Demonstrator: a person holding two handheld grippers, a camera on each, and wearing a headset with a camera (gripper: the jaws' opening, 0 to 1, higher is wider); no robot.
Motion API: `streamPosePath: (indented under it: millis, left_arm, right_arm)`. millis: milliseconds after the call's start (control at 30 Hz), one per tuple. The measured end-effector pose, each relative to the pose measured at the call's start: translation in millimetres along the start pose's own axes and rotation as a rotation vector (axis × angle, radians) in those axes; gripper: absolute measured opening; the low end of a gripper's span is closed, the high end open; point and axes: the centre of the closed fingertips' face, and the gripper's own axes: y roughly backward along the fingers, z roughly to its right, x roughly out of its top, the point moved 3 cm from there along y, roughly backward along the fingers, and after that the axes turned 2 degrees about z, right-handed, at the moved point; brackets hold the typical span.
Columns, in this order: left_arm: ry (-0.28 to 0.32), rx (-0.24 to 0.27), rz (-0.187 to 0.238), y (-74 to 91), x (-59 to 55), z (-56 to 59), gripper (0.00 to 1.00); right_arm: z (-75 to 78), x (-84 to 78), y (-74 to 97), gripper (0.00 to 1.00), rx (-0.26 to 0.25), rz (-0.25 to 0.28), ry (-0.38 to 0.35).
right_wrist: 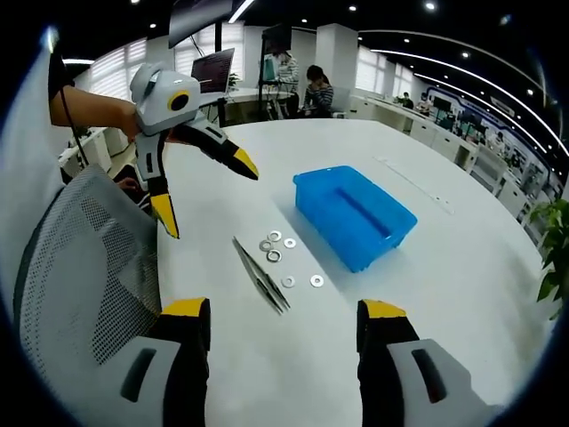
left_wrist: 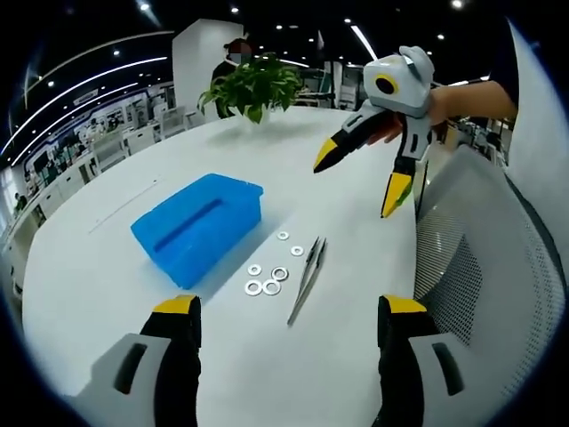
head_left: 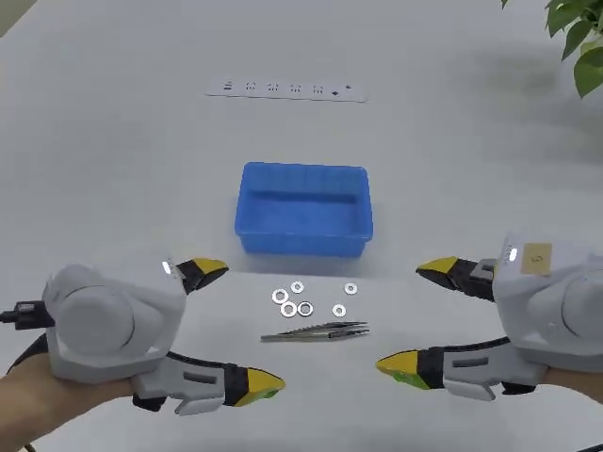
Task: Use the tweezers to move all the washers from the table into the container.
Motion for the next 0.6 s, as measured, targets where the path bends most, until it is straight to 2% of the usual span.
streamPosePath:
  millis: [100,167,233,267,333,400,500,600]
  left_arm:
    - [-0.051,0.04,0.005,-3.1,1.2,-5.7,0.81]
    - [-0.041,0.041,0.004,-4.9,1.0,-6.5,0.78]
    - [-0.002,0.01,0.015,-8.3,0.5,-3.8,0.78]
    - [0.015,-0.012,0.001,-10.8,-2.7,-1.6,0.78]
    - [-0.027,-0.038,-0.051,-14.2,-11.0,0.0,0.75]
    - [-0.049,-0.058,-0.083,-18.2,-16.2,2.7,0.71]
    - [-0.083,-0.065,-0.089,-24.7,-19.5,3.9,0.67]
    - [-0.093,-0.085,-0.114,-30.9,-22.8,6.3,0.64]
  right_arm:
    - [-0.9,-2.0,-6.8,0.62,0.009,-0.012,-0.008]
    - [-3.3,-1.0,-12.0,0.59,0.019,-0.014,-0.004]
    - [-5.2,1.1,-16.9,0.56,0.027,-0.008,-0.001]
    - [-7.0,1.9,-21.2,0.54,0.037,-0.009,-0.001]
    - [-10.5,1.9,-28.5,0.49,0.058,-0.028,-0.006]
    - [-13.5,3.5,-35.1,0.46,0.075,-0.035,0.009]
    - [-18.6,6.7,-43.1,0.41,0.112,-0.045,0.053]
    - [-20.9,8.0,-52.1,0.36,0.135,-0.068,0.101]
